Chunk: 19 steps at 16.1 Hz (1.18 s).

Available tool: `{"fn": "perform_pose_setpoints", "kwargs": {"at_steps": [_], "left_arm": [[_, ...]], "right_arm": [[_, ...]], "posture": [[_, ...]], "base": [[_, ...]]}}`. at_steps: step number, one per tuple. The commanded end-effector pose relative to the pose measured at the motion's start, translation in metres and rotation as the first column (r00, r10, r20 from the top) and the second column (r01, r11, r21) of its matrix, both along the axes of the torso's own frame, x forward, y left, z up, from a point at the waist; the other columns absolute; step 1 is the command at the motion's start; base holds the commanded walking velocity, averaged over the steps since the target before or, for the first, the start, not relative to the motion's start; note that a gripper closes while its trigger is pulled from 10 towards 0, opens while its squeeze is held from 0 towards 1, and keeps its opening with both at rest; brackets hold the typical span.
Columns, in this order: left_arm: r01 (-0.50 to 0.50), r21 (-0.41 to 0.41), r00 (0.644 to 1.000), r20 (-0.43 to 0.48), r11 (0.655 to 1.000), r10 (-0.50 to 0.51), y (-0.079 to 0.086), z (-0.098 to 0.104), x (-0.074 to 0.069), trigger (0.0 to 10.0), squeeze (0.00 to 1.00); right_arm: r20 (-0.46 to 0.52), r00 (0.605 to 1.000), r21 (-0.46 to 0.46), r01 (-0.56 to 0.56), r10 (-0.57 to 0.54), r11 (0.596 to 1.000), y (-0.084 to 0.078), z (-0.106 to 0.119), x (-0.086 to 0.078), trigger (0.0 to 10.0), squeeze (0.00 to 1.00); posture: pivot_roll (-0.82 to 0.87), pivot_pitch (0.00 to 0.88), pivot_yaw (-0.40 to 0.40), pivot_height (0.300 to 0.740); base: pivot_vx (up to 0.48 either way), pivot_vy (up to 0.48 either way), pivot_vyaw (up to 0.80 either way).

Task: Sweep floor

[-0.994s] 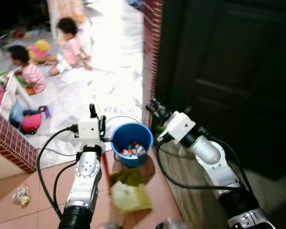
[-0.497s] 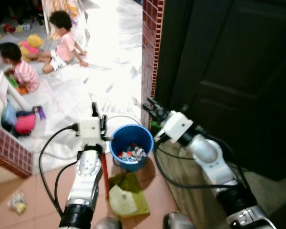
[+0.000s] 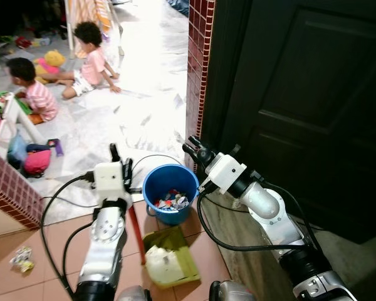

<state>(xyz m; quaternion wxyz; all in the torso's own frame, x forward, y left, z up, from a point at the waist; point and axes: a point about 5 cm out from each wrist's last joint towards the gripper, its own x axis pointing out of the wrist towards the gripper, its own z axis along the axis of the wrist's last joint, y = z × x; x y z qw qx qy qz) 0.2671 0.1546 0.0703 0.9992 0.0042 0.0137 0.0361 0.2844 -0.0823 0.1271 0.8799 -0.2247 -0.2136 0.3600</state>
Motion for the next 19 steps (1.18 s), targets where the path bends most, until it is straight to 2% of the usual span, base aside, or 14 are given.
{"fn": "perform_pose_setpoints", "kwargs": {"at_steps": [1,4,7,9,11,12,13,15,19], "left_arm": [[-0.02,0.026,0.996,0.085,0.999,0.017,0.008,0.02,0.001,10.0,0.0],[-0.038,0.059,0.997,0.073,0.998,0.033,0.02,0.022,-0.006,10.0,0.0],[-0.041,0.068,0.997,0.068,0.997,0.036,0.025,0.022,-0.009,10.0,0.0],[-0.04,0.074,0.997,0.063,0.996,0.035,0.024,0.025,-0.009,10.0,0.0],[-0.039,0.072,0.997,0.062,0.997,0.034,0.024,0.026,-0.008,10.0,0.0],[-0.039,0.071,0.997,0.062,0.997,0.034,0.024,0.026,-0.007,10.0,0.0],[-0.038,0.067,0.997,0.062,0.997,0.034,0.023,0.026,-0.006,10.0,0.0],[-0.036,0.06,0.998,0.061,0.998,0.032,0.02,0.027,-0.007,10.0,0.0],[-0.029,0.062,0.999,0.041,0.998,0.026,0.021,0.025,-0.014,10.0,0.0]], "right_arm": [[0.052,0.998,-0.011,-0.021,0.022,1.0,0.003,0.006,0.001,10.0,0.0],[-0.016,1.0,-0.018,-0.002,0.002,1.0,0.001,-0.013,0.003,10.0,0.0],[-0.078,0.997,-0.004,0.024,-0.024,1.0,0.004,-0.025,0.006,10.0,0.0],[-0.121,0.993,0.034,0.017,-0.013,0.999,0.022,-0.032,0.007,10.0,0.0],[-0.128,0.989,0.111,-0.054,0.068,0.992,0.039,-0.017,0.002,10.0,0.0],[-0.116,0.989,0.128,-0.081,0.096,0.988,0.042,-0.009,0.001,10.0,0.0],[-0.05,0.993,0.136,-0.096,0.103,0.986,0.039,0.007,0.002,10.0,0.0],[0.051,0.996,0.099,-0.077,0.072,0.992,0.03,0.019,0.006,10.0,0.0],[0.151,0.988,0.009,-0.023,0.021,1.0,0.015,0.029,0.021,10.0,0.0]], "posture": [[0.04,0.053,0.052,0.74],[0.08,0.094,0.071,0.74],[0.1,0.104,0.078,0.74],[0.11,0.104,0.08,0.74],[0.1,0.1,0.078,0.74],[0.09,0.096,0.074,0.74],[0.08,0.096,0.072,0.74],[0.08,0.105,0.069,0.74],[0.09,0.129,0.072,0.74]], "base": [[0.0,0.0,0.0],[0.0,0.0,0.0],[0.0,0.0,0.0],[0.0,0.0,0.0],[0.0,0.0,0.0],[0.0,0.0,0.0],[0.0,0.0,0.0],[0.0,0.0,0.0],[0.0,0.0,0.0]]}}
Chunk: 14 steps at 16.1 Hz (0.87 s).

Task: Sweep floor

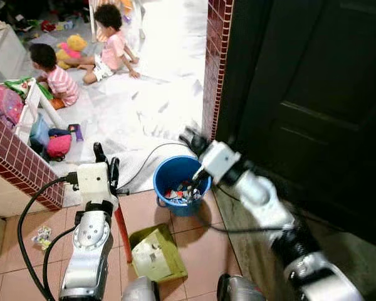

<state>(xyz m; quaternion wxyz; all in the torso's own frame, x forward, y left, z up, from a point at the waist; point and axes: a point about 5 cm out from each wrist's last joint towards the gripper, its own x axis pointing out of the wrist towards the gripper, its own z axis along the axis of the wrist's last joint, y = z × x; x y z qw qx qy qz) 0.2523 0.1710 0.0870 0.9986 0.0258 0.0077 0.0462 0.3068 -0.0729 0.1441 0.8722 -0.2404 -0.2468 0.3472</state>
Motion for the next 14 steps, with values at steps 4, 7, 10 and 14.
{"fn": "perform_pose_setpoints", "kwargs": {"at_steps": [4,7,10,14], "left_arm": [[-0.006,0.017,1.0,0.019,1.0,0.006,0.004,0.009,-0.004,10.0,0.0],[-0.001,0.028,1.0,0.018,1.0,0.0,0.008,0.012,-0.006,10.0,0.0],[-0.011,0.054,1.0,0.005,0.998,0.011,0.018,0.015,-0.014,10.0,0.0],[0.009,0.052,1.0,-0.002,0.999,-0.009,0.013,0.015,-0.013,10.0,0.0]], "right_arm": [[0.038,0.997,-0.047,0.072,-0.07,0.996,-0.023,0.001,0.01,10.0,0.0],[-0.013,0.99,-0.082,0.135,-0.137,0.987,-0.037,-0.02,0.01,10.0,0.0],[-0.06,0.981,-0.108,0.179,-0.186,0.978,-0.045,-0.037,0.007,10.0,0.0],[-0.165,0.963,-0.029,0.212,-0.214,0.977,-0.04,-0.049,0.007,10.0,0.0]], "posture": [[0.11,0.145,0.076,0.74],[0.14,0.161,0.085,0.74],[0.17,0.176,0.103,0.74],[0.17,0.16,0.114,0.74]], "base": [[0.0,0.0,0.0],[0.0,0.0,0.0],[0.0,0.0,0.0],[0.0,0.0,0.0]]}}
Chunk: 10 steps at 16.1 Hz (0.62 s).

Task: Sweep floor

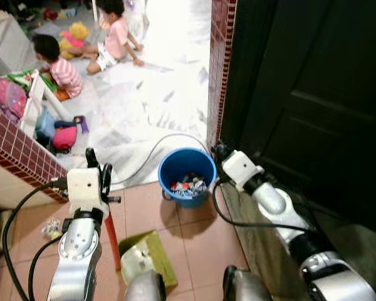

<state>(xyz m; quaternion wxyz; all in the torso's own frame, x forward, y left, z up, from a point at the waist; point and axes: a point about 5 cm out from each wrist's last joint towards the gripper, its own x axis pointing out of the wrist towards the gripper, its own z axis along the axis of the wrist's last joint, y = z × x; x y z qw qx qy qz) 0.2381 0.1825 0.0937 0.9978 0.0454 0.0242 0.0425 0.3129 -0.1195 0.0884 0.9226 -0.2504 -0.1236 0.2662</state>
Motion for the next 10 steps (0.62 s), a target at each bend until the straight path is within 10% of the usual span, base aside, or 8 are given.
{"fn": "perform_pose_setpoints", "kwargs": {"at_steps": [1,10], "left_arm": [[0.01,0.008,0.999,0.035,1.0,-0.011,-0.001,0.01,0.005,10.0,0.0],[-0.001,-0.052,0.998,0.065,0.999,0.005,-0.018,0.006,0.04,10.0,0.0]], "right_arm": [[0.019,1.0,0.088,-0.021,0.019,0.996,0.013,0.01,0.002,10.0,0.0],[-0.105,0.973,0.286,-0.169,0.206,0.943,0.035,0.055,0.005,10.0,0.0]], "posture": [[0.16,0.154,0.113,0.74],[0.03,0.034,0.061,0.74]], "base": [[0.0,0.0,0.0],[0.0,0.0,0.0]]}}
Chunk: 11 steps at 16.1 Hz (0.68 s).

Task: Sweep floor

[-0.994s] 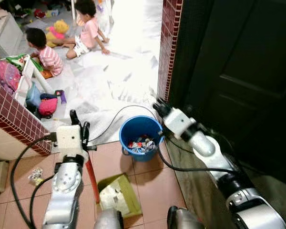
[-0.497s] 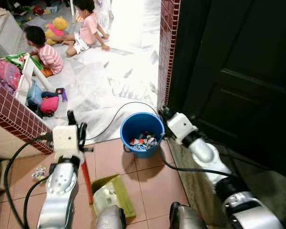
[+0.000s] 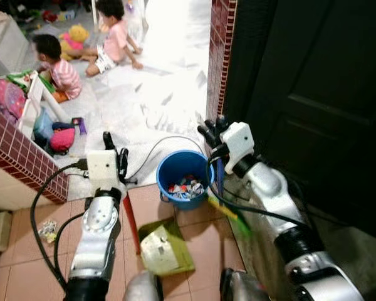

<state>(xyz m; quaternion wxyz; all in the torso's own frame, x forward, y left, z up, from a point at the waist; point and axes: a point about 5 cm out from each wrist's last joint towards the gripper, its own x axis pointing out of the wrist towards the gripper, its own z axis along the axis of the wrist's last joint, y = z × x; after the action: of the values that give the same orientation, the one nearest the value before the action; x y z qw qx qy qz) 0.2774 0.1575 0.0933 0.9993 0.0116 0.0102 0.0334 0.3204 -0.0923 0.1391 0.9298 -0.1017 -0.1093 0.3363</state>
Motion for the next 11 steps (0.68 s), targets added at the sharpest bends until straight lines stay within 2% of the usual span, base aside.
{"fn": "perform_pose_setpoints", "kwargs": {"at_steps": [1,2,4,5,6,7,9,11], "left_arm": [[-0.023,0.009,0.999,0.037,1.0,0.023,0.005,0.005,0.003,10.0,0.0],[-0.023,0.001,0.999,0.042,1.0,0.023,0.003,0.004,0.006,10.0,0.0],[-0.026,-0.006,0.999,0.048,1.0,0.026,0.001,0.004,0.008,10.0,0.0],[-0.029,-0.01,0.998,0.05,1.0,0.029,0.0,0.003,0.009,10.0,0.0],[-0.03,-0.012,0.998,0.052,0.999,0.03,-0.001,0.002,0.009,10.0,0.0],[-0.031,-0.016,0.998,0.053,0.999,0.032,-0.002,0.001,0.009,10.0,0.0],[-0.033,-0.022,0.998,0.054,0.999,0.035,-0.003,-0.003,0.008,10.0,0.0],[-0.029,-0.023,0.998,0.053,0.999,0.031,-0.003,-0.003,0.008,10.0,0.0]], "right_arm": [[0.011,0.995,0.007,-0.1,0.1,0.995,0.01,0.011,-0.006,10.0,0.0],[0.083,0.984,-0.066,-0.153,0.158,0.986,0.01,0.02,-0.01,10.0,0.0],[0.135,0.979,-0.116,-0.139,0.154,0.984,0.004,0.03,-0.007,10.0,0.0],[0.187,0.976,-0.145,-0.087,0.113,0.986,-0.004,0.038,-0.001,10.0,0.0],[0.199,0.975,-0.15,-0.069,0.098,0.986,-0.007,0.04,0.001,10.0,0.0],[0.24,0.97,-0.164,0.008,0.032,0.986,-0.018,0.046,0.008,10.0,0.0],[0.26,0.965,-0.191,0.087,-0.035,0.978,-0.036,0.048,0.015,10.0,0.0],[0.264,0.962,-0.204,0.124,-0.067,0.971,-0.044,0.046,0.018,10.0,0.0]], "posture": [[0.02,0.025,0.057,0.74],[0.01,0.016,0.051,0.74],[0.0,0.01,0.041,0.74],[0.0,0.007,0.037,0.74],[0.0,0.007,0.037,0.74],[0.0,0.004,0.031,0.74],[0.0,0.003,0.031,0.74],[0.0,0.0,0.034,0.74]], "base": [[0.0,0.0,0.0],[0.0,0.0,0.0],[0.0,0.0,0.0],[0.0,0.0,0.0],[0.0,0.0,0.0],[0.0,0.0,0.0],[0.0,0.0,0.0],[0.0,0.0,0.0]]}}
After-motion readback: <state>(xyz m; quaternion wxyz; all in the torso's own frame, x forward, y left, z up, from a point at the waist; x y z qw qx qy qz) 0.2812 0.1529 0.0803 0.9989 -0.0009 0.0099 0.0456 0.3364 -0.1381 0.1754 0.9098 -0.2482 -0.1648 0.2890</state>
